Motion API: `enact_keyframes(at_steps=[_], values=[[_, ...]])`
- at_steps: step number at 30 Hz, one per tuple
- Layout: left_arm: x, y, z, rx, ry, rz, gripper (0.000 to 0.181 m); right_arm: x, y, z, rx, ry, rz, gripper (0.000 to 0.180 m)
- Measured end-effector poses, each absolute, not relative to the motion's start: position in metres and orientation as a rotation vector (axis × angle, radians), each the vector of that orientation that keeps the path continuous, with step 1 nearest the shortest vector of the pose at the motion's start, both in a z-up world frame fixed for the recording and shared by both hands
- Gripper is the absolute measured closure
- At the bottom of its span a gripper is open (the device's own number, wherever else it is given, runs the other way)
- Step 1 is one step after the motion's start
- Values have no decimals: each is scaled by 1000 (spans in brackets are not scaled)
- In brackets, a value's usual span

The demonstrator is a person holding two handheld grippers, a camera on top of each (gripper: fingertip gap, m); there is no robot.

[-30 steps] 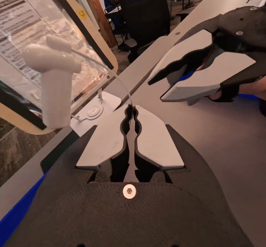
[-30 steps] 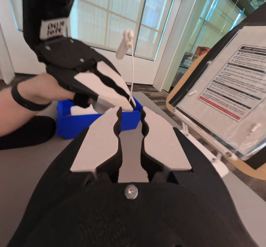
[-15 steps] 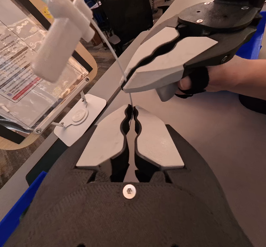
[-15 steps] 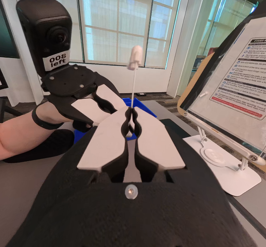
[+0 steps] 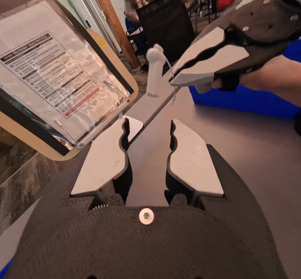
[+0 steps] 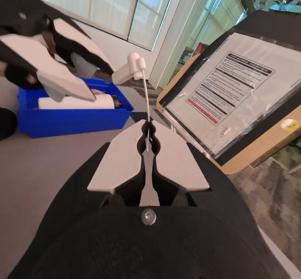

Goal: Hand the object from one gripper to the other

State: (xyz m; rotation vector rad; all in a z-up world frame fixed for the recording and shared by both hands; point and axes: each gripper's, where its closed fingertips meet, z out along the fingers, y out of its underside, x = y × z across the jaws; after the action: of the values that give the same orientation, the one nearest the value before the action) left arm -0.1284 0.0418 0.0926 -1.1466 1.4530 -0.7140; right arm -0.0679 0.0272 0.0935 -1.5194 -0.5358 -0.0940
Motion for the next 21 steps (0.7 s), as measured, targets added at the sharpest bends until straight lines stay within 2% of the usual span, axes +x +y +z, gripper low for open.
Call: enact_keyframes(at_steps=[1, 6, 10, 17, 21], values=[[-131, 41, 98, -1142, 1440, -744, 133, -68, 27, 93, -1526, -551, -134, 178], [-134, 23, 108, -1110, 1452, -869, 130, -84, 28, 83, -1552, -711, -353, 177], [-131, 19, 94, -1094, 1528, -743, 129, -100, 29, 70, -1521, -904, -628, 177], [-127, 21, 52, -1166, 1711, -523, 156, -124, 29, 57, -1343, -1162, -957, 177], [-127, 20, 41, -1183, 1769, -509, 176, -126, 31, 55, -1267, -1218, -1085, 177]])
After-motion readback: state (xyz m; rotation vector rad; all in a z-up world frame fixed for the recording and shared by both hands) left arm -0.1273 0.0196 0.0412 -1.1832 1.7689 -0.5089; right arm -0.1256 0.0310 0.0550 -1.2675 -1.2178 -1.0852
